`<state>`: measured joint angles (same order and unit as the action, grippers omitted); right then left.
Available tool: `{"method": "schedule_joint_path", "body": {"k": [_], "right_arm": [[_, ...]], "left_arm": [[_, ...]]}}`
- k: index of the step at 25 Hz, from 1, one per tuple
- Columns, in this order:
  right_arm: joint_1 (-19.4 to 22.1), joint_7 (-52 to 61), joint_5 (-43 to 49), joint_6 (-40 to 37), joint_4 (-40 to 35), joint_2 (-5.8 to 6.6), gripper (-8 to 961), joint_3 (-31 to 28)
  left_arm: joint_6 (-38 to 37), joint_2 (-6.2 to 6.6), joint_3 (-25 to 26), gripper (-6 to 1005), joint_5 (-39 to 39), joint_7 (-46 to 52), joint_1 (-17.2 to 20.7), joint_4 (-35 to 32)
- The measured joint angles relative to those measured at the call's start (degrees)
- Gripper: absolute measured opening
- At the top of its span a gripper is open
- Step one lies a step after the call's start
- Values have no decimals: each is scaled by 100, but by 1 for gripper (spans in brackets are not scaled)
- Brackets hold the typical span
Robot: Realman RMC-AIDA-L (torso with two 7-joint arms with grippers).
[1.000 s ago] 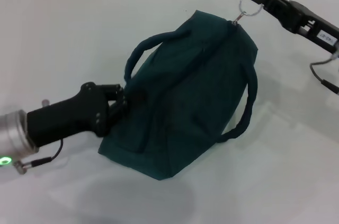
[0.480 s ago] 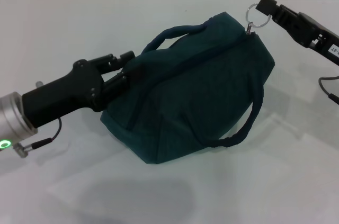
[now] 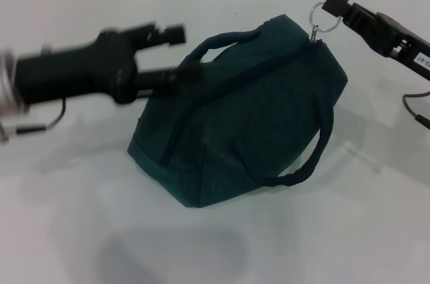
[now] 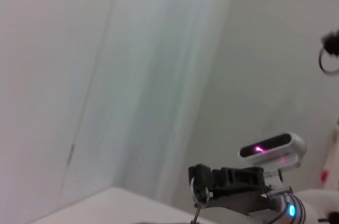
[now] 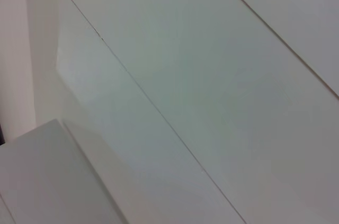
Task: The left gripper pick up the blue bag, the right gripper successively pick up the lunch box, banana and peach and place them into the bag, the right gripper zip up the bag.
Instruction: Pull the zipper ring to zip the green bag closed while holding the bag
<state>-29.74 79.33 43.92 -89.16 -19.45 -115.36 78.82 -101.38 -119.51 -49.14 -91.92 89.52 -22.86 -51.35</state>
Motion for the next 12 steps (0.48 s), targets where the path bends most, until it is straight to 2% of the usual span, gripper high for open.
{"method": "schedule_joint_path", "body": {"k": [4, 7, 12], "right_arm": [[-43, -8, 3, 38, 3, -4, 61, -1], [-71, -10, 3, 80, 3, -9, 62, 1], [-79, -17, 3, 90, 3, -15, 63, 9]], "left_arm": [[330, 8, -374, 816, -628, 1714, -302, -1658], [589, 12, -810, 821, -1241, 2928, -574, -2611], [647, 10, -1706, 826, -2050, 4096, -932, -3486]]}}
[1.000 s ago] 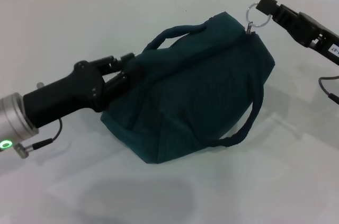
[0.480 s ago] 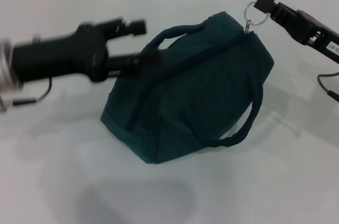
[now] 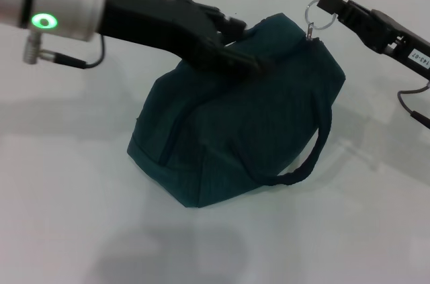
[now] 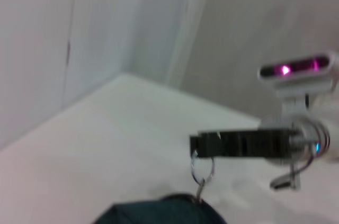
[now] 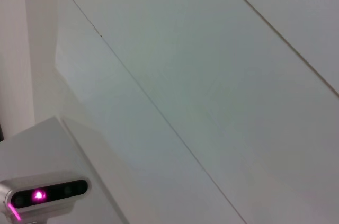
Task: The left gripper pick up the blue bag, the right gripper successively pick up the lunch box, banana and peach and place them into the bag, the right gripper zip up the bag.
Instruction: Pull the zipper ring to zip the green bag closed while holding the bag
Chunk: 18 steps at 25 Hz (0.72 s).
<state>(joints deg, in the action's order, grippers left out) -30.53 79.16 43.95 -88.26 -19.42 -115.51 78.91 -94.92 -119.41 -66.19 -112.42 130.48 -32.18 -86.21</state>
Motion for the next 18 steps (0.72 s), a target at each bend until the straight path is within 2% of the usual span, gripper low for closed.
{"method": "schedule_joint_path", "body": {"k": [5, 17, 18], "right_arm": [[-14, -5, 0, 9, -4, -5, 65, 14], [-15, -7, 8, 47, 0, -7, 67, 20], [-15, -6, 9, 49, 0, -7, 68, 20]], "left_arm": [[125, -17, -572, 823, -488, 458, -144, -229], [374, -24, -918, 795, -1028, 540, -76, -345], [375, -22, -931, 752, -1051, 529, -73, -345]]}}
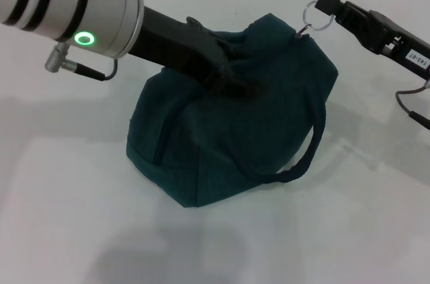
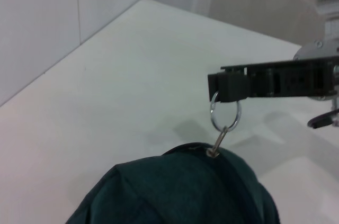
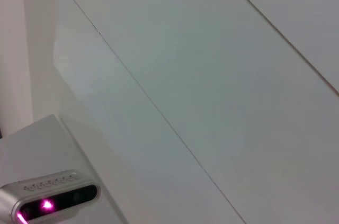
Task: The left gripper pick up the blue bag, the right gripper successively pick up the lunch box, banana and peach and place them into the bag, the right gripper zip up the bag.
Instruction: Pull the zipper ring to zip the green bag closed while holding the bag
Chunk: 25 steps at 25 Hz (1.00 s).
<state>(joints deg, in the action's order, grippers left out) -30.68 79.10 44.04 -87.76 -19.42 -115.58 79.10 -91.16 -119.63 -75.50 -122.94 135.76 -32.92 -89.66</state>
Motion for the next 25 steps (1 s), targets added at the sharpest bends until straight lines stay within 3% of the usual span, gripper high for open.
{"method": "schedule_joint_path", "body": {"k": [4, 10, 15, 25], "right_arm": [[0, 1, 0, 6, 0, 0, 69, 7], [0, 3, 0, 5, 0, 0, 70, 15], [16, 5, -5, 5, 0, -8, 71, 18], [87, 29, -45, 109, 9, -8, 74, -33]], "left_arm": [[3, -2, -6, 581, -98, -19, 24, 2], [3, 4, -13, 402, -111, -22, 44, -34], [3, 10, -17, 173, -116, -30, 50, -41], [-34, 23, 54, 59, 62, -151, 65, -88]]}}
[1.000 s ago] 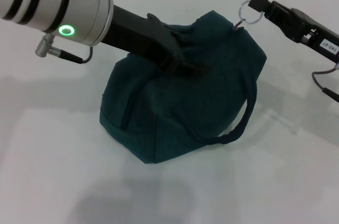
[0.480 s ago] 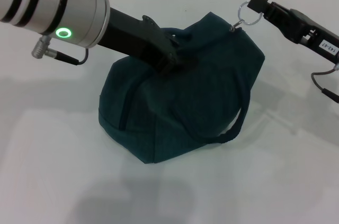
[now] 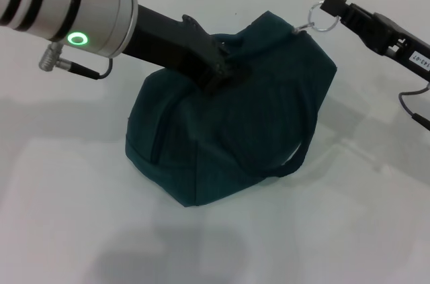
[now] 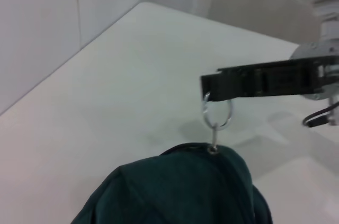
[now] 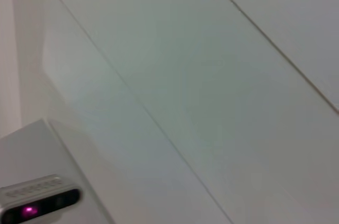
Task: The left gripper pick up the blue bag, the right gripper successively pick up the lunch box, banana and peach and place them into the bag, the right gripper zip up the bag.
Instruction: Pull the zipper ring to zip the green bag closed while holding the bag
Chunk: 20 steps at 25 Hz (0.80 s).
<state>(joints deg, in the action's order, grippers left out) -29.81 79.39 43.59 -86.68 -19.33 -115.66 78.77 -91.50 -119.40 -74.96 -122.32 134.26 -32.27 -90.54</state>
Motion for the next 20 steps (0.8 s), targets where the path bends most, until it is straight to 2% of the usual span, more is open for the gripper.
{"method": "schedule_joint_path", "body": {"k": [5, 10, 20], "right_arm": [[44, 33, -3, 96, 126, 14, 75, -161], [111, 43, -9, 155, 326, 30, 76, -346], [193, 42, 52, 681, 429, 37, 78, -297]], "left_arm": [[-127, 11, 142, 40, 264, -113, 19, -13], [-428, 13, 558, 40, 725, -346, 49, -15], [-440, 4, 979, 41, 1519, -740, 167, 74]]}}
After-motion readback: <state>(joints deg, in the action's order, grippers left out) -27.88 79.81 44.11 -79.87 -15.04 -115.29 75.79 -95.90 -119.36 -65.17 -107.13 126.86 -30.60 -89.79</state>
